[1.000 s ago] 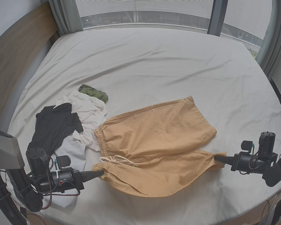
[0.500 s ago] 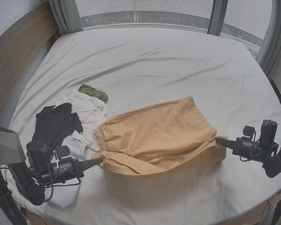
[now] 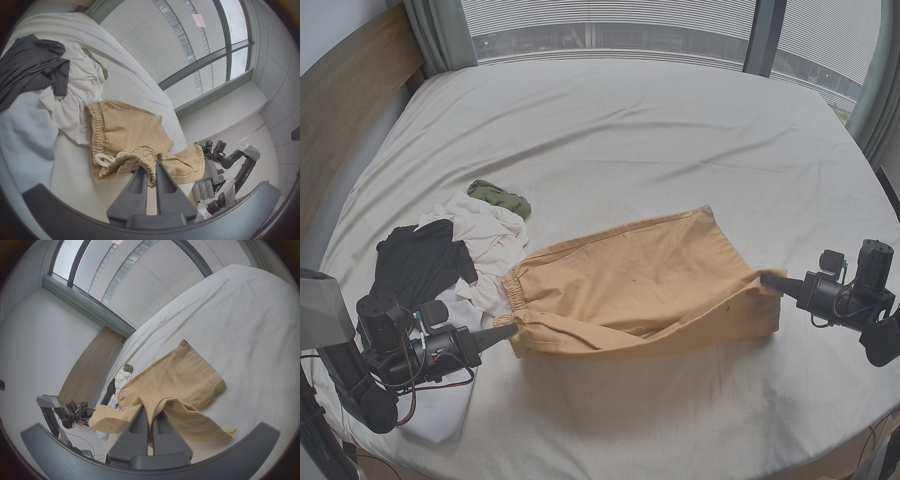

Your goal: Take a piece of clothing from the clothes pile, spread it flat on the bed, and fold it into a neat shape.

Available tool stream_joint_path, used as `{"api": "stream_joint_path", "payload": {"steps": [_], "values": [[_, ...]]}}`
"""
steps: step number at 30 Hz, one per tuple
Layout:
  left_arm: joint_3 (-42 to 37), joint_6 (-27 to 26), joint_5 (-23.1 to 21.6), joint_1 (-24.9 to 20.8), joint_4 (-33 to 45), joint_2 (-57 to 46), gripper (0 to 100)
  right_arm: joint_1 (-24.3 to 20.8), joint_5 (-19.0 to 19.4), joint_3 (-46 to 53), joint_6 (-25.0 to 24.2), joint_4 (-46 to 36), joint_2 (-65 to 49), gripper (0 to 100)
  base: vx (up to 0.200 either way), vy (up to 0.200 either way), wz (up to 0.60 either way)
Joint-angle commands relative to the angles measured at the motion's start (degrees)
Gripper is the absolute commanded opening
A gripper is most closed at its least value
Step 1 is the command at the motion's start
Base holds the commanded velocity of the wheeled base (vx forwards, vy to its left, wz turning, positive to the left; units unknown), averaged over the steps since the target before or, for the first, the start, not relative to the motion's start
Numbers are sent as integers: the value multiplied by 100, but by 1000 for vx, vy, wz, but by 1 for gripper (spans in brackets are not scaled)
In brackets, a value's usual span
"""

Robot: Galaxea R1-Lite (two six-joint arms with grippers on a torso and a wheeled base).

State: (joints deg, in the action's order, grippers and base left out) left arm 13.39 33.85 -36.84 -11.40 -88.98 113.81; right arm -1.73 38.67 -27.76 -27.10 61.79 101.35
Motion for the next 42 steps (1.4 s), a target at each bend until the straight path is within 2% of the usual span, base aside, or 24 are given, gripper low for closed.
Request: {"api": "stream_joint_path", "payload": {"steps": [1, 19, 42], "values": [[59, 7, 28, -47, -5, 1, 0, 24, 0, -432, -41, -141, 122, 0, 0, 0, 0], [244, 113, 256, -108, 3, 18, 0, -99, 0, -1909, -41, -888, 658, 0, 0, 0, 0], [349, 245, 379, -12, -5, 18, 0, -249, -8, -2955, -6, -1548, 1009, 0, 0, 0, 0]]}}
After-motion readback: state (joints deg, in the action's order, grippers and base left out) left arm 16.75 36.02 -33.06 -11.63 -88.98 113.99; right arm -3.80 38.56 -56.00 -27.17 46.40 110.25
